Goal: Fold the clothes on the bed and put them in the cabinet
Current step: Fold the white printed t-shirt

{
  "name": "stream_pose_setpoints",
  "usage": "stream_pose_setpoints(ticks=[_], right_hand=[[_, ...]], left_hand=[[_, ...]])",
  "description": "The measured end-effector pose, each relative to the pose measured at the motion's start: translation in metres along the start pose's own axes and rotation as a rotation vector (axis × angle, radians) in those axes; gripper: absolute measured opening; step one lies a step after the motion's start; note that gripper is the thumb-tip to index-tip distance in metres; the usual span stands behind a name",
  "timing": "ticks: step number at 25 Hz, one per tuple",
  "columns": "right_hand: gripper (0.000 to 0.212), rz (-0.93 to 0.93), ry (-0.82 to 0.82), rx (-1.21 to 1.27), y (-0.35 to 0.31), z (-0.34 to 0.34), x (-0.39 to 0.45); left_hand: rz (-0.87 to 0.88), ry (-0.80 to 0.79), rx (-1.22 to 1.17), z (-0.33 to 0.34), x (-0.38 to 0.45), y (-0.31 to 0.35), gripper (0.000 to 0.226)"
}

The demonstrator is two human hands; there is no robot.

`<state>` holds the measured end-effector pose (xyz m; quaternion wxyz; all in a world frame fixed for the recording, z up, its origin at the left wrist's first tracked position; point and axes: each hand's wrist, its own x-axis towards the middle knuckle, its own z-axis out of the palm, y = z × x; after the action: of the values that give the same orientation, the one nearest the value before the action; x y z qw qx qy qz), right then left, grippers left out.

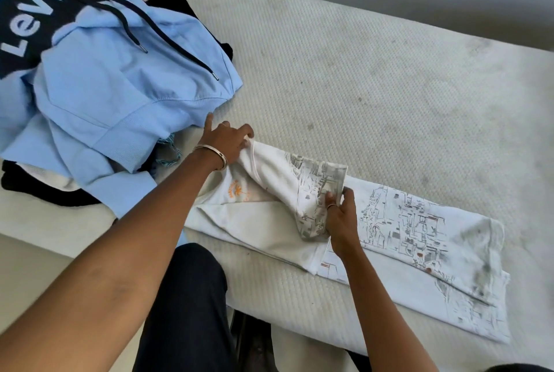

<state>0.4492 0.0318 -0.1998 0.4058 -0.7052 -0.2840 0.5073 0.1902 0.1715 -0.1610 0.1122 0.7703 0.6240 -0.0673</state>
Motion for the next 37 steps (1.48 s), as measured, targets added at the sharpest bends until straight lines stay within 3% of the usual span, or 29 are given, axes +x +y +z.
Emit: stream_pose_setpoints(ticks=[2,4,6,8,10,12,15,18,21,24,27,30,32,33,35,37], right_hand=[[0.018,0.034,0.042,-0.132,-0.002,0.003,-0.003],[0.035,-0.007,0.075,-0.227,-0.008,0.006,-0.005],[0.050,-0.030,0.095,-0.246,-0.011,0.009,-0.007],[0.061,-0.029,0.107,-0.224,-0.011,0.012,-0.009],[0.069,-0.027,0.126,-0.225,-0.012,0.012,-0.012],[0.073,-0.038,0.178,-0.331,-0.017,0.004,-0.015],[0.062,-0.072,0.358,-0.525,-0.016,-0.019,-0.021],[0.042,-0.379,0.349,-0.564,-0.015,-0.013,-0.033],[0.043,-0.610,-0.008,-0.704,-0.015,0.009,-0.029],[0.061,-0.573,-0.218,-1.122,0.007,-0.021,0.001],[0.069,-0.449,-0.053,-1.365,0.032,-0.106,0.022],[0.070,-0.059,0.156,-1.207,0.035,-0.152,0.025],[0.070,-0.143,0.254,-1.127,0.031,-0.140,0.023],[0.069,-0.289,0.177,-1.130,0.028,-0.127,0.020],[0.068,-0.515,-0.137,-1.200,0.036,-0.120,0.009],[0.067,-0.515,-0.254,-1.265,0.048,-0.144,-0.002]], left_hand=[[-0.025,0.084,0.131,0.010,-0.002,0.009,0.032],[0.001,0.327,0.198,0.019,-0.010,0.024,0.029],[0.181,0.460,0.141,0.031,-0.023,0.048,0.026],[0.271,0.294,-0.031,0.047,-0.039,0.076,0.030],[0.094,-0.055,-0.179,0.058,-0.058,0.098,0.044],[0.006,-0.152,-0.194,0.065,-0.067,0.102,0.058],[0.035,-0.230,-0.171,0.059,-0.067,0.100,0.064],[0.021,-0.177,-0.129,0.056,-0.066,0.102,0.053],[0.067,0.011,-0.104,0.063,-0.081,0.118,0.043],[0.037,-0.162,-0.147,0.076,-0.101,0.131,0.065],[-0.001,-0.311,-0.137,0.076,-0.101,0.130,0.084],[-0.032,-0.390,-0.102,0.067,-0.095,0.139,0.097],[-0.018,-0.350,-0.011,0.061,-0.093,0.155,0.096],[0.012,-0.299,0.011,0.059,-0.093,0.165,0.091],[0.090,-0.235,0.000,0.058,-0.098,0.193,0.082],[0.105,-0.263,-0.019,0.065,-0.106,0.215,0.081]])
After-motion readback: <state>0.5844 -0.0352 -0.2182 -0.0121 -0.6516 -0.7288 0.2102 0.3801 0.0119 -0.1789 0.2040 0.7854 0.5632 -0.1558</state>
